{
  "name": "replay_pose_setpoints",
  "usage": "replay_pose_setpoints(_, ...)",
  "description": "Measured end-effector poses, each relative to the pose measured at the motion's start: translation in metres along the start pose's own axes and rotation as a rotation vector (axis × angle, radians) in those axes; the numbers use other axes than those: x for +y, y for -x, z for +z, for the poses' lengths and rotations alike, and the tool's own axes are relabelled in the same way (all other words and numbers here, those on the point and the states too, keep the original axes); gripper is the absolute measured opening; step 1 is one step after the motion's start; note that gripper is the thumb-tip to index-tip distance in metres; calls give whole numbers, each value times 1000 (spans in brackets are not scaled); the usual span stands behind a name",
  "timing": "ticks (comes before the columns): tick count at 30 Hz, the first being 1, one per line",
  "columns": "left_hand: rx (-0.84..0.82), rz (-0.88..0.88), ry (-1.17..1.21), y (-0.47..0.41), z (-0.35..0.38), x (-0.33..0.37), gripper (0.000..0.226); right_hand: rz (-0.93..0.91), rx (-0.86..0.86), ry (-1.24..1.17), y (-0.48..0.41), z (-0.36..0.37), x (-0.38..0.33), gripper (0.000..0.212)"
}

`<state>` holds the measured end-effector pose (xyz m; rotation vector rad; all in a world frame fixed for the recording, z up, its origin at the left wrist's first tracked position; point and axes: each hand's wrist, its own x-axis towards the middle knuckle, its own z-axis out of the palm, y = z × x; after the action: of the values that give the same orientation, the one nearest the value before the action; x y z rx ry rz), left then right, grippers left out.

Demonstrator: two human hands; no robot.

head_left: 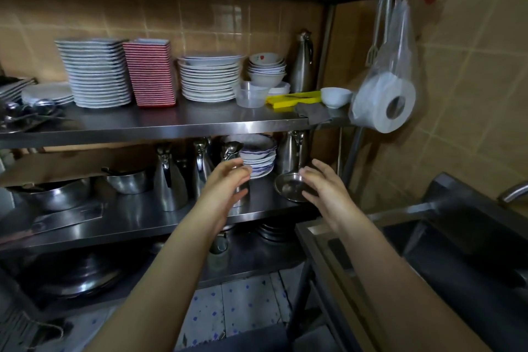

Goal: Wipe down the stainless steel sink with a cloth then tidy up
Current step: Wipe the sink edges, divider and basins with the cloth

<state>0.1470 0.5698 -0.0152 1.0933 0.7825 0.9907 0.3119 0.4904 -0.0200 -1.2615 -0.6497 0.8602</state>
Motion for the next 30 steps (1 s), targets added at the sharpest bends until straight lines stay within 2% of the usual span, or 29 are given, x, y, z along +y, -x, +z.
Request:
replay_pose_setpoints(10,-128,-44,-6,-155,-11,5,17,-14,170,-21,-120,48,7,48)
replay_pose_setpoints(16,-271,-70,3,-237,-9,20,24,-24,249,-14,-182,69,6,53)
replay_pose_setpoints(23,-371,-119,-60,-299,17,7,17,-30,353,-20,-239,66,1,49)
replay_pose_setpoints(30,-440,-102,-45,-353,45,3,26,-54,371,1,-297,45,-5,42)
